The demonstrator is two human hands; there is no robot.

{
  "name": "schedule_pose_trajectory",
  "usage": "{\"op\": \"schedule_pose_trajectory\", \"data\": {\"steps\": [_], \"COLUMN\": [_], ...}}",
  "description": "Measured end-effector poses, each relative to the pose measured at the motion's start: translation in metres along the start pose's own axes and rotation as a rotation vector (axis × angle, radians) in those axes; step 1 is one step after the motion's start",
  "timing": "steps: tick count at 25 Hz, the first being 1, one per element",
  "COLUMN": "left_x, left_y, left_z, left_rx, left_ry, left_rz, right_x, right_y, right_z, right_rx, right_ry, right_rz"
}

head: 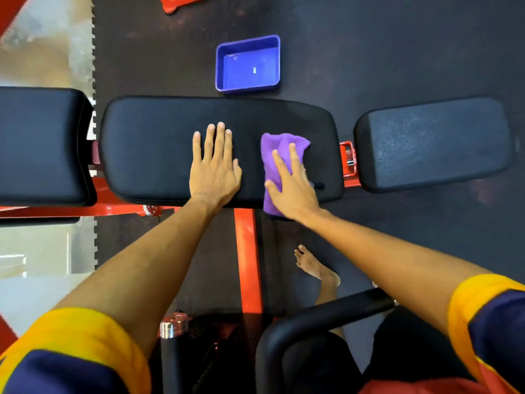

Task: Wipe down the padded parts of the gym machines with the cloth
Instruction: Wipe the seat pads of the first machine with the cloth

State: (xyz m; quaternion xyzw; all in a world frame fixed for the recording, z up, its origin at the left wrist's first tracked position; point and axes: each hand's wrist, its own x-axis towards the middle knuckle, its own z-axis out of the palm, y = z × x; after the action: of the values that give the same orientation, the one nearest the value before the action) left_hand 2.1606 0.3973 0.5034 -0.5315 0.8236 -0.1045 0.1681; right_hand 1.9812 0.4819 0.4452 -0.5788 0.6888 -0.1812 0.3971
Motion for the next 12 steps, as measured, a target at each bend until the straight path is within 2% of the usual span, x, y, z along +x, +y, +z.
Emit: {"op": "schedule_pose_trajectory", "data": {"steps": [3, 7, 9, 12], "left_x": [0.0, 0.001, 0.002, 0.003], "left_y": [0.002, 0.003, 0.003, 0.003], "left_z": [0.0, 0.002, 0.003, 0.002], "left_rx": [0.025, 0.048, 0.059, 0.037], "left_ry": [-0.013, -0.019, -0.02, -0.017], "left_rz": [-0.012, -0.007, -0.01, -0.02], "right_x": [-0.026, -0.022, -0.017, -0.015], "right_y": [0.012, 0.002, -0.004, 0.007], "right_z": [-0.001, -0.002, 0.006, 0.012], "right_rx": [-0.103, -0.157, -0.202, -0.354], "right_ry": [-0.117, -0.083, -0.036, 0.039], "right_rz": [-0.242, -0.401, -0.449, -0.395]}}
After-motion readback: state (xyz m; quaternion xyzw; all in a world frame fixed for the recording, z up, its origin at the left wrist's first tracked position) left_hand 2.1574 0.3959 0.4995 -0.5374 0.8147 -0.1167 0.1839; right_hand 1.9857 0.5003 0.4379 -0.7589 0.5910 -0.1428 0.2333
